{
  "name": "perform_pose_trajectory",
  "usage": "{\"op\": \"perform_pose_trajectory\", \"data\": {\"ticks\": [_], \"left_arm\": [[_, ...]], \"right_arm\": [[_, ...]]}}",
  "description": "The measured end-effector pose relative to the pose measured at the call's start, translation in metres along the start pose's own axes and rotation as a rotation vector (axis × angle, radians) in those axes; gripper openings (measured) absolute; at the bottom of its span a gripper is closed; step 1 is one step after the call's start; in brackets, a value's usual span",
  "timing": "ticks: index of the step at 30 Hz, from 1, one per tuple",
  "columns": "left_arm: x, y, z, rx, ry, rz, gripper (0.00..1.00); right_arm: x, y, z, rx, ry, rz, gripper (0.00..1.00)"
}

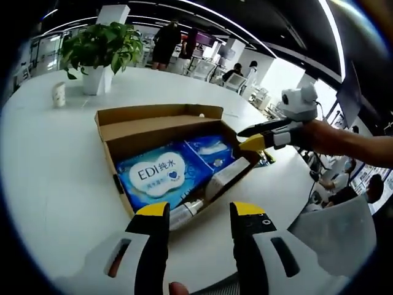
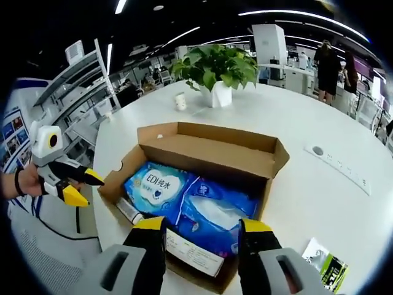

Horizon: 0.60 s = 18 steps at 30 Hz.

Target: Operate the shoe box by opening the lid, removing the specified soft item, and placing it in the target area until the item is outside and the box remains undamaged.

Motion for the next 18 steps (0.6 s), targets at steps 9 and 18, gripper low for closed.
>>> {"op": "perform_pose_trajectory", "data": {"ticks": [9, 18], "left_arm": [[-0.001, 0.004, 0.007, 0.014, 0.012, -0.005, 0.40], [-0.002, 0.007, 0.007, 0.022, 0.013, -0.010, 0.39]], "right_arm": [[-0.016, -0.005, -0.002, 0.056, 0.047, -0.017, 0.48], [-0.032, -0.009, -0.006, 0.182, 0.101, -0.023, 0.51]]}}
Point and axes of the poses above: the point that each gripper's makers call its tool centre point, and the gripper's own axes: x roughly backward along the fingers, y roughly to its left, z roughly out of its underside, the point moved 5 cm from there along x, roughly backward along the fingers, and after that the axes turned 3 degrees about -x, right-handed, at the moved point
